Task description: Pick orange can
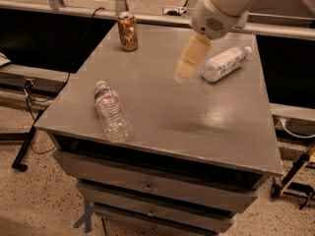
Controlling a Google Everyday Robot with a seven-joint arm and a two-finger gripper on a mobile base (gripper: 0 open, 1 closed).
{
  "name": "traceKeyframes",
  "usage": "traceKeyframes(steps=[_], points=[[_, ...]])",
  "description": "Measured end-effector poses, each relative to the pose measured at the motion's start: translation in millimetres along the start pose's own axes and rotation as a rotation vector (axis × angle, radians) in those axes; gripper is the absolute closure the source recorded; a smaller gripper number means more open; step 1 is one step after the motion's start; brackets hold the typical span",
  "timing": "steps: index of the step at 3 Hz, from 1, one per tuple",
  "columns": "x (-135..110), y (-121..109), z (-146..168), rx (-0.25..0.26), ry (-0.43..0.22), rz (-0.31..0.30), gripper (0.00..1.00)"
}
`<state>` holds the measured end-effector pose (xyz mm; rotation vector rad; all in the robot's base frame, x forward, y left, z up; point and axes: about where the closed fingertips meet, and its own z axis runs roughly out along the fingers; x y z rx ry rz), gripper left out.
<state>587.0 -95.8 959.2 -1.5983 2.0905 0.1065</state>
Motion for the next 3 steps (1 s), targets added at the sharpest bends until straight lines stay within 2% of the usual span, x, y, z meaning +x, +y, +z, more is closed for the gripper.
traceKeyframes(steps=[1,2,3], points=[[-82.0,-26.9,50.0,-0.016,-0.112,0.062,0.0],[-81.3,-26.8,49.8,-0.016,-0.111,0.062,0.0],[-89.3,-42.6,66.1,-0.013,-0.204,0.129,0.0]])
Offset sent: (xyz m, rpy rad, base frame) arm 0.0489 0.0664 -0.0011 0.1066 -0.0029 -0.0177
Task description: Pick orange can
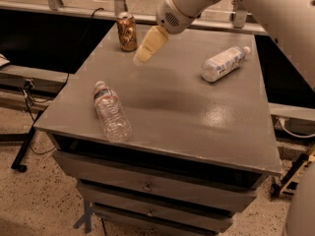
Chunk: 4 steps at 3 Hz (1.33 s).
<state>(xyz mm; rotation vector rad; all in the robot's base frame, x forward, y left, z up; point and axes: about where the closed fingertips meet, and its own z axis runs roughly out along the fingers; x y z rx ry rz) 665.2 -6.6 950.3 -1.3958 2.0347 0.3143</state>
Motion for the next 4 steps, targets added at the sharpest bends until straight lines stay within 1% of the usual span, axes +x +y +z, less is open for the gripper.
traceKeyframes(steps=[1,2,3,4], points=[[-12.9,-37.4,34.2,0.019,-0.16,0.148,0.0],[-26.0,-79.0,67.6,0.063,-0.288,0.251,0.0],[-37.6,-114.1,94.1,0.113,-0.352,0.286,0.0],[-41.4,-142.4,122.4,0.163,-0.366,0.301,0.0]])
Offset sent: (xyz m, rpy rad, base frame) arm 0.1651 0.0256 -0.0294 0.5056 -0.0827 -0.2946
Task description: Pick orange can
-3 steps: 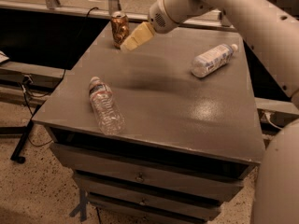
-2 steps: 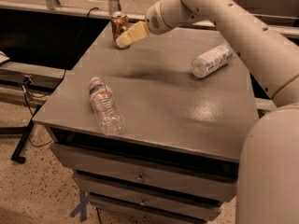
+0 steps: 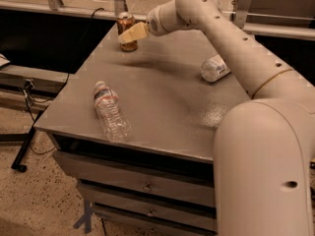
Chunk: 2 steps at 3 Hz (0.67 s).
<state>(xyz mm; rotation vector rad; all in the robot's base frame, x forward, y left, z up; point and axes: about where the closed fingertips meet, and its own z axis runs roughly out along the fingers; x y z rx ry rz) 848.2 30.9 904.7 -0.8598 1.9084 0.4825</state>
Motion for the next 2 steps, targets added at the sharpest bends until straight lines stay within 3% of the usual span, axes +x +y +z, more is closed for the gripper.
traceKeyframes(steps=[1,2], points=[[-6.7,-2.8,28.3,-0.003,-0.027,0.017,0.0],[-11.3,11.4,54.6,-0.044,-0.032,0.045,0.23]])
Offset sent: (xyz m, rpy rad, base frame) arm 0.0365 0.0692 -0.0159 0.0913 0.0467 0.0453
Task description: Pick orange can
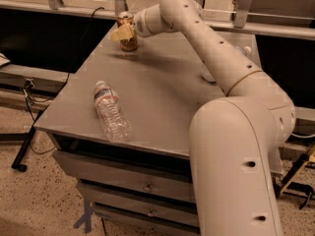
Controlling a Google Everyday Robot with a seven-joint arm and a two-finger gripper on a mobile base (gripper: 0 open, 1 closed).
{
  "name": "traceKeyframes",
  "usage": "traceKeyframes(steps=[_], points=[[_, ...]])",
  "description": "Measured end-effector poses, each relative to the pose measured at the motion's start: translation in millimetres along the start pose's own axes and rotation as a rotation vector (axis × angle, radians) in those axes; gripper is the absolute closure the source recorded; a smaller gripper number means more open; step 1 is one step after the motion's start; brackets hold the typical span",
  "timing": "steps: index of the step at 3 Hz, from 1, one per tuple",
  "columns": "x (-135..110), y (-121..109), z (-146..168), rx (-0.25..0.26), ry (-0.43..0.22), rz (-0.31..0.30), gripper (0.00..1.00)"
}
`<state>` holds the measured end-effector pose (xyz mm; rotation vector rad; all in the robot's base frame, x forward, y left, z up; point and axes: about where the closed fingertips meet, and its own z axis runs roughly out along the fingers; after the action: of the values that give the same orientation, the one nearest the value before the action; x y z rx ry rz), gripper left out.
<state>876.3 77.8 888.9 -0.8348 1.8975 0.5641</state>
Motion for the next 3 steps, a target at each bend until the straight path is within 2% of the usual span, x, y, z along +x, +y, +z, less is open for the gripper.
traceKeyframes(steps=[1,2,3], points=[[6.1,1.2,8.3,-0.004,0.005,0.021,0.47],[-2.9,2.3,-16.6,-0.003,-0.03,0.011,0.7],[-21.2,11.2,-66.7,-0.012,-0.094,-0.022,0.93]])
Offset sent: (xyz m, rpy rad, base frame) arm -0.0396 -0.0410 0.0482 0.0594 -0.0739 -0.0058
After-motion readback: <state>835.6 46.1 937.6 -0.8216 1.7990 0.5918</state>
